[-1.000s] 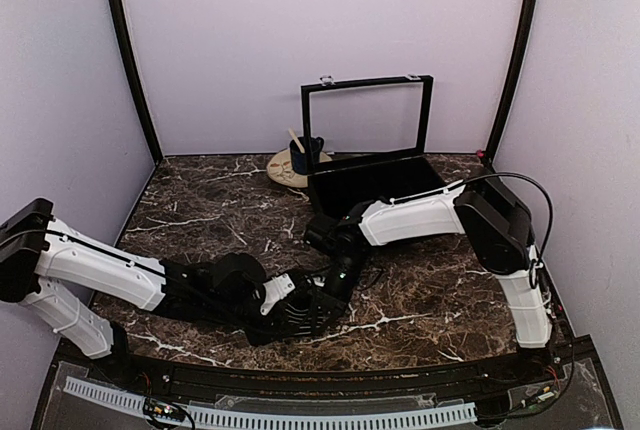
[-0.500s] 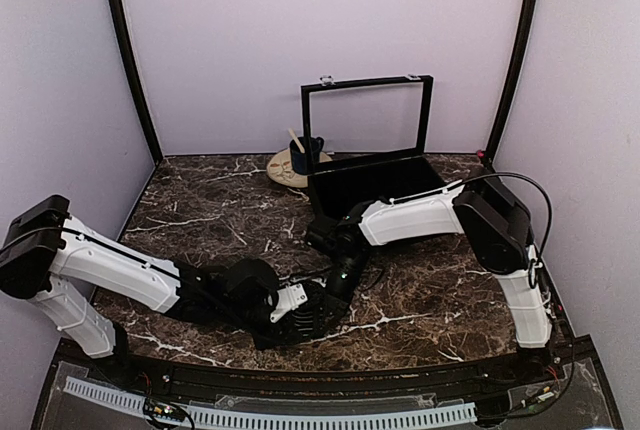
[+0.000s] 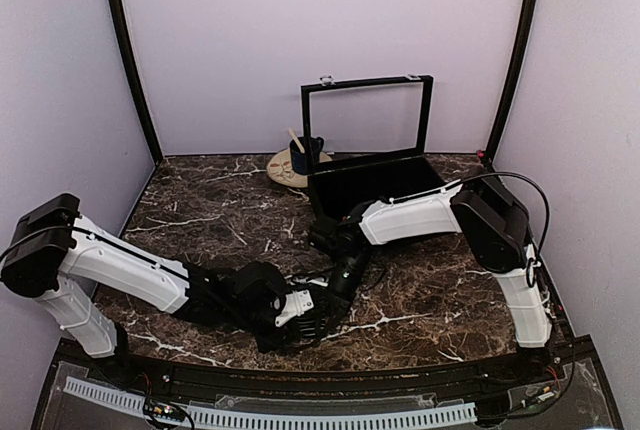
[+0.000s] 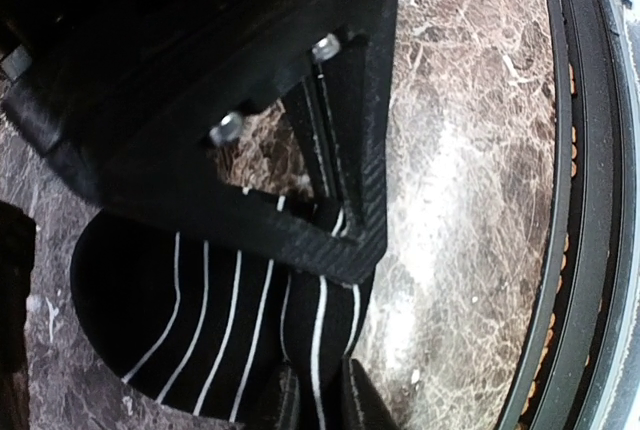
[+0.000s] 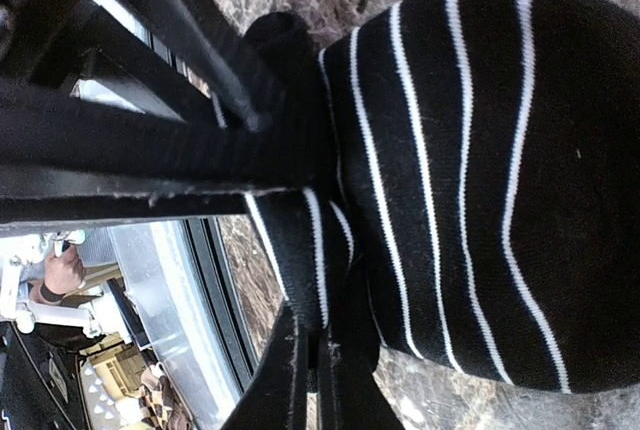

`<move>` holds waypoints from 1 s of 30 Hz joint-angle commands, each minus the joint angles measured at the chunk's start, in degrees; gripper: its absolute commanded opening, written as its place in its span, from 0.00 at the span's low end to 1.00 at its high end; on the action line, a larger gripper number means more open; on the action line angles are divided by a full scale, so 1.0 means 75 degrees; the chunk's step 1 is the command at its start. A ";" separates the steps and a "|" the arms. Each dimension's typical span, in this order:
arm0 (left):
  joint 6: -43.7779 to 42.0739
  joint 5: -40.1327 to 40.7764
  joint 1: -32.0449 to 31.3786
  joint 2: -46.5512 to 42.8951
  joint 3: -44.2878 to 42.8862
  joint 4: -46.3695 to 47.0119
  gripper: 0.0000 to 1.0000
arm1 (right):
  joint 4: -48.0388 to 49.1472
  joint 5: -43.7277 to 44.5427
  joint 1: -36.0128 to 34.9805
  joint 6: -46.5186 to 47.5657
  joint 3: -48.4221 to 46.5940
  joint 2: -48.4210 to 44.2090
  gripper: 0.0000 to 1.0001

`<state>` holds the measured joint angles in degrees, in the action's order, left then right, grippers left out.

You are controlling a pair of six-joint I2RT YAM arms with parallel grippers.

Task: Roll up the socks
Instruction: Roll the sock at the center of the board.

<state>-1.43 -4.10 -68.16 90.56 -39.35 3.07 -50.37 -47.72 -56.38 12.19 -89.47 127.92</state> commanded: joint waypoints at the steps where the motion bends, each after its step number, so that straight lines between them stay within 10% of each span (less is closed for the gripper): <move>1: -0.0073 -0.0239 -0.0052 0.0201 -0.0184 -0.0291 0.12 | -0.0028 -0.0141 0.0041 0.0099 -0.0082 0.0136 0.00; 30: 0.0701 -0.1188 0.0405 0.0346 -0.0300 -0.0884 0.00 | 0.1869 -0.0269 0.0623 -0.0821 0.1789 -0.1047 0.32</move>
<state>2.17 -10.90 -66.04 92.77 -41.65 1.02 -40.95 -51.20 -53.23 7.94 -79.02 122.19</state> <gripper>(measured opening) 0.047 0.312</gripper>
